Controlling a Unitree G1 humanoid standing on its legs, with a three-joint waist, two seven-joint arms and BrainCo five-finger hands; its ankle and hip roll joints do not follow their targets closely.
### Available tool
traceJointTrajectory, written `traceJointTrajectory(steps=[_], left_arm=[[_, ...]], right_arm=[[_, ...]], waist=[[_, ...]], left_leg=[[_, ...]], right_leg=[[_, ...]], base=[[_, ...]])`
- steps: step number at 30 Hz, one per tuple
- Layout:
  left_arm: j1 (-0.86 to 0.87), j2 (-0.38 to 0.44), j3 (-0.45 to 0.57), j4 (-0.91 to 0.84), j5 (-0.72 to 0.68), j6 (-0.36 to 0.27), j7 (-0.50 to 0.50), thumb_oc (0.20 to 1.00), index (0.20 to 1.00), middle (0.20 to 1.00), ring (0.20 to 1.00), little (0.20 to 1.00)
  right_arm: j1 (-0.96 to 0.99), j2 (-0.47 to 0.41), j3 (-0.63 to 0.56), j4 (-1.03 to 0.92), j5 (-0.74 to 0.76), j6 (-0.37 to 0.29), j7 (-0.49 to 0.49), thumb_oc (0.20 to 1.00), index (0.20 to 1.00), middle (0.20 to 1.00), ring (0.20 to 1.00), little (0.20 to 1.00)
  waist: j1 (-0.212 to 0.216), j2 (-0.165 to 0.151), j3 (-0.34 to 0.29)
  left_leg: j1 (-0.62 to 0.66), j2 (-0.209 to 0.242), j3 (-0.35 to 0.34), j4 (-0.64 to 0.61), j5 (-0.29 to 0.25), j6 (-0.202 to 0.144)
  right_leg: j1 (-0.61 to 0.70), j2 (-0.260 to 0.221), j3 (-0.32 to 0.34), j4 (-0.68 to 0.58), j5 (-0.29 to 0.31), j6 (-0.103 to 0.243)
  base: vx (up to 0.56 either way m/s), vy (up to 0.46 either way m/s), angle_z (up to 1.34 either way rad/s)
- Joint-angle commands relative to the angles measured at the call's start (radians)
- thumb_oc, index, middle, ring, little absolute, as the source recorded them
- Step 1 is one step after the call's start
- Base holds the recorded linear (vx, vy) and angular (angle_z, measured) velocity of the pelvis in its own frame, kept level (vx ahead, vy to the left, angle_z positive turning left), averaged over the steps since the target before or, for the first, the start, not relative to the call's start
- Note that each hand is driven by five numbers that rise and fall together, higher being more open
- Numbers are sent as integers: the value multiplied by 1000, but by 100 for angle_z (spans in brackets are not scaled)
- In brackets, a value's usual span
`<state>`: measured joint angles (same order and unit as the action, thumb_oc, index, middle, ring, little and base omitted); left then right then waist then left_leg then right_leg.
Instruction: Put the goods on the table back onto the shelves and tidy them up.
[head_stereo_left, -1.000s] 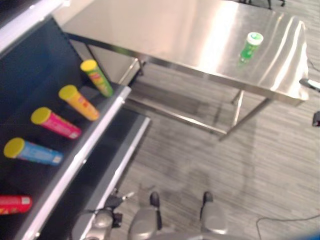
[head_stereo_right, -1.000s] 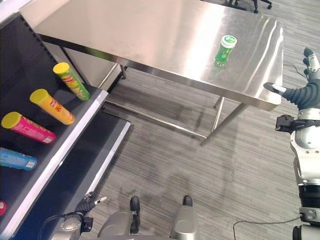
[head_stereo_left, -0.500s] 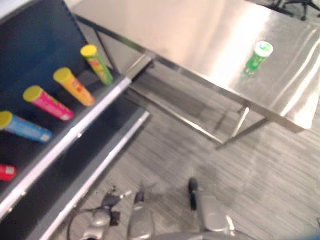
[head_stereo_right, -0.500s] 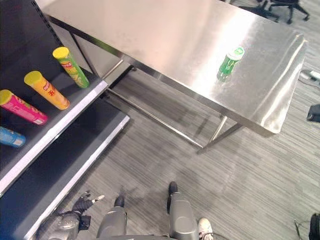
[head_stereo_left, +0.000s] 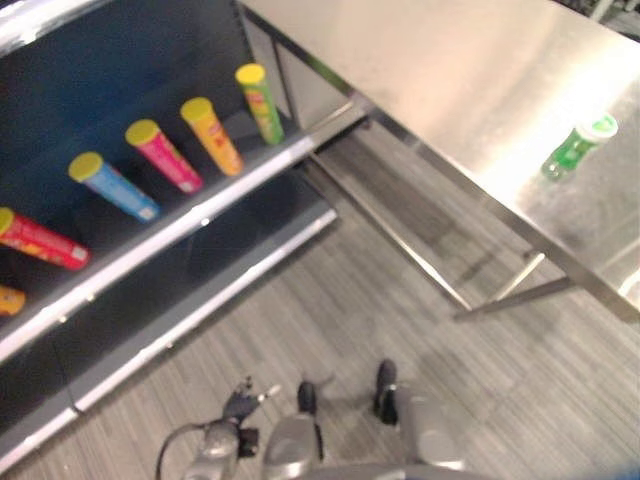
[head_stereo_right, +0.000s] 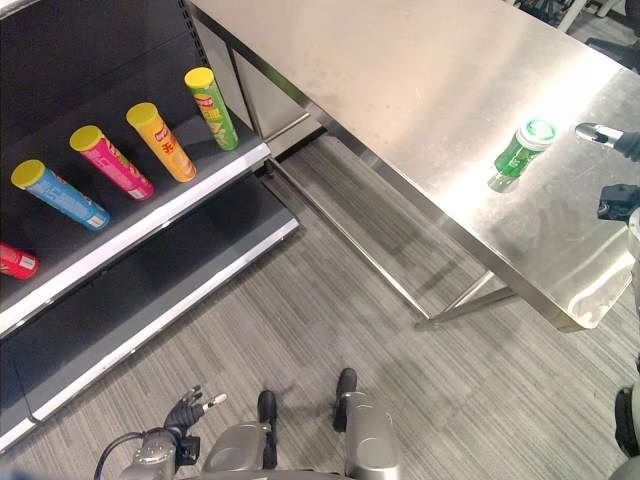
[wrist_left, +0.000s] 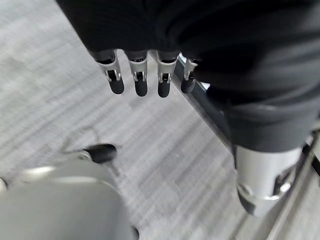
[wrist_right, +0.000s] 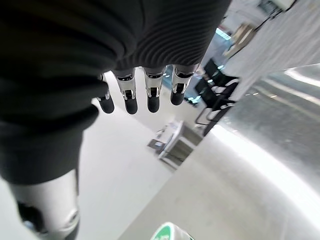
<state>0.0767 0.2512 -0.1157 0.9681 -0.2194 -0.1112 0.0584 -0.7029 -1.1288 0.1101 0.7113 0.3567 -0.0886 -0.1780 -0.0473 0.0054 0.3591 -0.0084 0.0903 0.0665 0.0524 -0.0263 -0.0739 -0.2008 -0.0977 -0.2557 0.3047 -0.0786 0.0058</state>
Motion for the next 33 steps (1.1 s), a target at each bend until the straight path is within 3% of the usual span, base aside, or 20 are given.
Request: traceJointTrajectory(steps=[1,2,13,22,25,31,32,33], left_arm=[[26,57,-8,-6,-14,-21,13,1000,1000,1000,1000,1000],[-60,162,67,-138,47,0,62,1000,1000,1000,1000,1000],[5,122,91,16,60,7,61,1000,1000,1000,1000,1000],[18,102,71,2,67,3,48,1000,1000,1000,1000,1000],[8,112,69,-55,48,-5,40,1000,1000,1000,1000,1000],[9,118,67,-141,25,-10,25,1000,1000,1000,1000,1000],[11,121,66,-148,21,-8,19,1000,1000,1000,1000,1000],[11,121,66,-149,21,-8,19,1000,1000,1000,1000,1000]], right_arm=[[-109,1,63,23,19,-14,12,1000,1000,1000,1000,1000],[384,239,-258,-246,-114,2,-46,1000,1000,1000,1000,1000],[342,108,-290,-178,-94,-22,-63,1000,1000,1000,1000,1000],[337,92,-262,-215,-109,-30,-45,1000,1000,1000,1000,1000],[353,74,-240,-283,-134,-31,-22,1000,1000,1000,1000,1000],[423,64,-284,-359,-139,-41,-4,1000,1000,1000,1000,1000],[422,58,-289,-377,-132,-52,-4,1000,1000,1000,1000,1000],[422,58,-289,-377,-132,-52,-4,1000,1000,1000,1000,1000]], waist=[[25,-50,-43],[10,-104,-68],[21,-108,-103],[22,-100,-107],[14,-97,-102],[3,-85,-97],[5,-88,-88],[4,-87,-88]], left_leg=[[2,41,-24,80,-75,-71],[44,23,-14,70,-195,-33],[68,61,-26,47,-174,-64],[75,81,-20,48,-170,-77],[76,103,-18,93,-172,-93],[84,148,-43,158,-90,-120],[62,154,-72,252,-40,-113],[59,155,-74,256,-42,-113]], right_leg=[[100,-43,114,-170,-30,142],[95,-106,126,-155,27,236],[169,-75,97,-223,-21,192],[179,-63,92,-222,-38,182],[179,-47,101,-199,-65,161],[205,1,102,-177,-106,123],[214,21,118,-164,-125,100],[214,22,117,-163,-125,100]], base=[[0,0,0],[0,0,0],[63,-41,9],[41,-53,6],[70,-143,-2],[97,-151,2],[104,-153,1],[129,-176,-7]])
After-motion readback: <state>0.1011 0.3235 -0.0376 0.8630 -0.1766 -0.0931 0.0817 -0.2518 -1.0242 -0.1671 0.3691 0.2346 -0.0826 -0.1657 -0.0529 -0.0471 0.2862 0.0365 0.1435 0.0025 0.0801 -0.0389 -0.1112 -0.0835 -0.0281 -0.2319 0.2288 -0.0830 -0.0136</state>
